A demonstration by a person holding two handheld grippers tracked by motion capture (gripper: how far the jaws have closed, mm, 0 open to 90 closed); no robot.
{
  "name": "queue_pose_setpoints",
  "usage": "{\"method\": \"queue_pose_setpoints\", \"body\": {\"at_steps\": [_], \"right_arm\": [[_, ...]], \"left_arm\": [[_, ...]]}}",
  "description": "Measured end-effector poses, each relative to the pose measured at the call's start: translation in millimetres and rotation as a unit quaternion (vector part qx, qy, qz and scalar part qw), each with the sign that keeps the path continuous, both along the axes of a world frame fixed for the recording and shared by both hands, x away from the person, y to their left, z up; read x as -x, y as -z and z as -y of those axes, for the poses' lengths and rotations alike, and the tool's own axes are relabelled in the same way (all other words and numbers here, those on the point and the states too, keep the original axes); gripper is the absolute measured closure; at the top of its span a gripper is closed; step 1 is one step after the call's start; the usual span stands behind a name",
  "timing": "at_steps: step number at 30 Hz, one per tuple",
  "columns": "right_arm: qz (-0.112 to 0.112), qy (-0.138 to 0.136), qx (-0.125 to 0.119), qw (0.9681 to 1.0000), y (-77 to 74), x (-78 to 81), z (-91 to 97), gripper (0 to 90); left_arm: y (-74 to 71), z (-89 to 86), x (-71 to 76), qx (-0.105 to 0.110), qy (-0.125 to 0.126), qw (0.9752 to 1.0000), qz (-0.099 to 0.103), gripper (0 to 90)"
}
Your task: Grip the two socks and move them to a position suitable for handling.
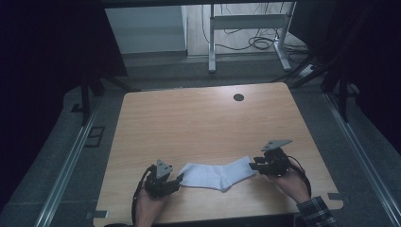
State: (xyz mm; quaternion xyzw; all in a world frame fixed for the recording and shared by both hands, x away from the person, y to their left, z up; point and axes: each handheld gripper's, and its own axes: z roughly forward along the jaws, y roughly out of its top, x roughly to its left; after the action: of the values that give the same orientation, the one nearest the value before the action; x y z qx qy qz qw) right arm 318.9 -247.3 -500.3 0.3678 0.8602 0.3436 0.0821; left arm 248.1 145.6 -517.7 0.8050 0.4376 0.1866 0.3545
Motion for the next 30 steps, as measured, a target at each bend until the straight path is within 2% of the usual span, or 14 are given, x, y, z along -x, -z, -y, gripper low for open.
{"method": "queue_pose_setpoints", "body": {"at_steps": [3, 4, 7, 9, 10, 13, 15, 16, 17, 18, 20, 21, 23, 30], "right_arm": [[0.001, 0.003, -0.001, 1.0000, 1.5, -1.8, -1.7, 60.4], [-0.002, 0.004, 0.003, 1.0000, 4.7, -3.1, -4.0, 58.8], [-0.005, 0.005, 0.007, 0.9999, 8.8, -4.6, -5.9, 57.8], [-0.009, 0.006, 0.011, 0.9999, 12.4, -6.2, -6.7, 56.8], [-0.009, 0.006, 0.010, 0.9999, 14.0, -6.9, -6.6, 56.6], [-0.019, 0.007, 0.008, 0.9998, 19.5, -7.5, -7.2, 56.6], [-0.022, 0.006, 0.007, 0.9997, 20.2, -7.5, -7.5, 57.2], [-0.025, 0.003, 0.003, 0.9997, 21.6, -7.5, -7.9, 61.2], [-0.025, 0.003, 0.003, 0.9997, 21.6, -7.5, -7.9, 61.2], [-0.030, 0.001, -0.003, 0.9996, 22.0, -7.3, -8.1, 67.1], [-0.033, 0.000, -0.005, 0.9994, 22.0, -7.1, -8.2, 69.3], [-0.036, 0.000, -0.005, 0.9993, 21.2, -6.1, -8.9, 74.6], [-0.037, -0.001, -0.005, 0.9993, 20.9, -5.9, -9.2, 75.7], [-0.031, 0.002, 0.005, 0.9995, 17.5, -2.6, -12.4, 80.2]], "left_arm": [[1.0, 0.5, -2.7, -0.001, -0.002, 1.0000, -0.002, 43.5], [3.5, 0.2, -5.3, 0.007, -0.001, 0.9999, -0.009, 43.9], [6.9, 0.2, -8.2, 0.007, 0.000, 0.9998, -0.018, 44.6], [9.9, 0.1, -10.8, 0.005, 0.001, 0.9997, -0.026, 48.9], [11.4, -0.3, -11.9, 0.006, 0.003, 0.9995, -0.030, 48.9], [16.0, -0.9, -15.7, 0.018, 0.008, 0.9988, -0.045, 56.9], [16.8, -0.9, -16.6, 0.020, 0.011, 0.9986, -0.048, 60.0], [17.4, -0.8, -17.4, 0.022, 0.014, 0.9983, -0.052, 63.4], [17.9, -0.7, -17.8, 0.025, 0.015, 0.9981, -0.054, 63.4], [18.5, -0.4, -18.6, 0.034, 0.019, 0.9976, -0.058, 68.7], [18.5, -0.1, -18.8, 0.038, 0.022, 0.9972, -0.061, 71.6], [18.5, 0.3, -19.0, 0.040, 0.024, 0.9970, -0.062, 77.3], [18.5, 1.2, -19.0, 0.040, 0.026, 0.9969, -0.062, 80.4], [16.9, 0.0, -18.9, 0.050, 0.018, 0.9970, -0.056, 82.9]]}}
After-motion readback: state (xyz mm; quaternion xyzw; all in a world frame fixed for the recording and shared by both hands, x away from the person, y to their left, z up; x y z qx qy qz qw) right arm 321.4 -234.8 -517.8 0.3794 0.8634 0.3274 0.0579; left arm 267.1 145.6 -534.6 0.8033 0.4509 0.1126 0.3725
